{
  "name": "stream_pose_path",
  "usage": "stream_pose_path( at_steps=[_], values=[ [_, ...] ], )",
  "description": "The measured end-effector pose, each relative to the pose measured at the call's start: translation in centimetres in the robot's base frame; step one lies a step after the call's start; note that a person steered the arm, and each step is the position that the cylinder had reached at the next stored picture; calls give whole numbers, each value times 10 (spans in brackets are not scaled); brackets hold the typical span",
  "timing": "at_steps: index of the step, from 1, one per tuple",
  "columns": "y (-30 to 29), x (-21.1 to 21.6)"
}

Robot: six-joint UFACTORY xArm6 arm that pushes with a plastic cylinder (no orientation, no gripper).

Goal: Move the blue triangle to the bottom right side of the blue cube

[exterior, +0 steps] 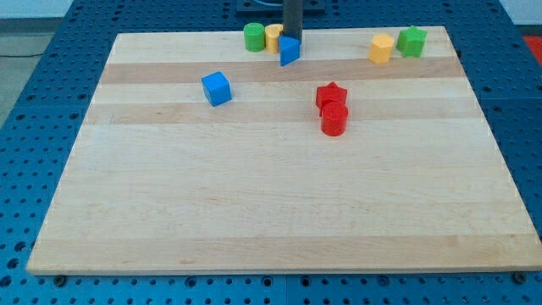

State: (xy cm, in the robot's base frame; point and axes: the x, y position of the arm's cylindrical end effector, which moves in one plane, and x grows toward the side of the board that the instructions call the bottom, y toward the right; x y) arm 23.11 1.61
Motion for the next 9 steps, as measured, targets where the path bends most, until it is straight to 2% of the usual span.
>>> stream_pose_path(
  at_steps=[2, 5, 7, 9],
  values=[
    [-10, 47],
    [-1, 81],
    [-54, 94],
    [-69, 105]
  ],
)
